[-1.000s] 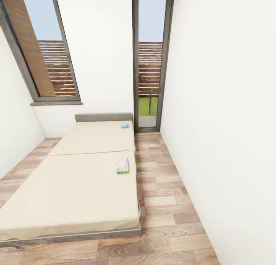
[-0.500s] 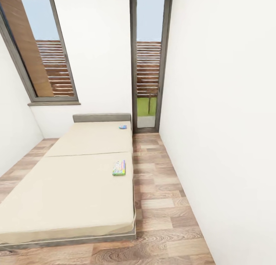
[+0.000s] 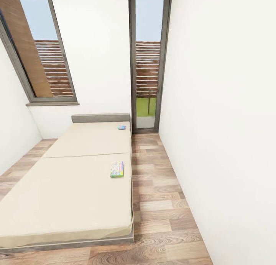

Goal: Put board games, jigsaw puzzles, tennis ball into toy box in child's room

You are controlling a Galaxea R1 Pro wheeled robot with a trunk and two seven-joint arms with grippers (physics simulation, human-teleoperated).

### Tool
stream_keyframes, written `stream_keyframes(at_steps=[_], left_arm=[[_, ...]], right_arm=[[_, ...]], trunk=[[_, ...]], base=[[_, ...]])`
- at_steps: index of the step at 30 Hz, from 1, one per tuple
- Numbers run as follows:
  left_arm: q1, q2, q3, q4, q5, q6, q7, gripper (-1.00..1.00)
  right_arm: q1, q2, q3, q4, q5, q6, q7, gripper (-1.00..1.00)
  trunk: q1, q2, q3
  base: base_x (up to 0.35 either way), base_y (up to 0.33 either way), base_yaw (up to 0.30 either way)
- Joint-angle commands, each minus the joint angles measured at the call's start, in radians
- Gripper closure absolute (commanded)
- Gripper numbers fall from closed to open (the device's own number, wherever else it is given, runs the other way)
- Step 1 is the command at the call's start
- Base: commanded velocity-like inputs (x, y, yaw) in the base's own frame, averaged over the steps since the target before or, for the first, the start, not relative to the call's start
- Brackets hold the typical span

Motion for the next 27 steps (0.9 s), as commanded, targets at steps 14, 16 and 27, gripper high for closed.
stream_keyframes(at_steps=[14,16,27], left_arm=[[-0.001,0.001,-0.007,0.001,-0.002,-0.003,0.009,-1.0],[-0.001,0.001,-0.007,0.001,-0.002,-0.003,0.009,-1.0],[0.004,0.011,-0.005,-0.034,-0.005,0.014,-0.142,-1.0]], right_arm=[[0.0,0.0,0.015,-0.001,-0.009,-0.002,-0.003,-1.0],[0.0,-0.001,0.02,-0.001,-0.009,-0.002,-0.003,-1.0],[0.0,-0.003,0.032,-0.001,-0.009,-0.003,-0.003,-1.0]], trunk=[[0.001,-0.002,-0.002],[0.001,-0.002,-0.002],[0.001,-0.002,-0.002]], base=[[0.074,-0.023,0.0],[0.026,-0.001,0.0],[0.006,0.0,0.0]])
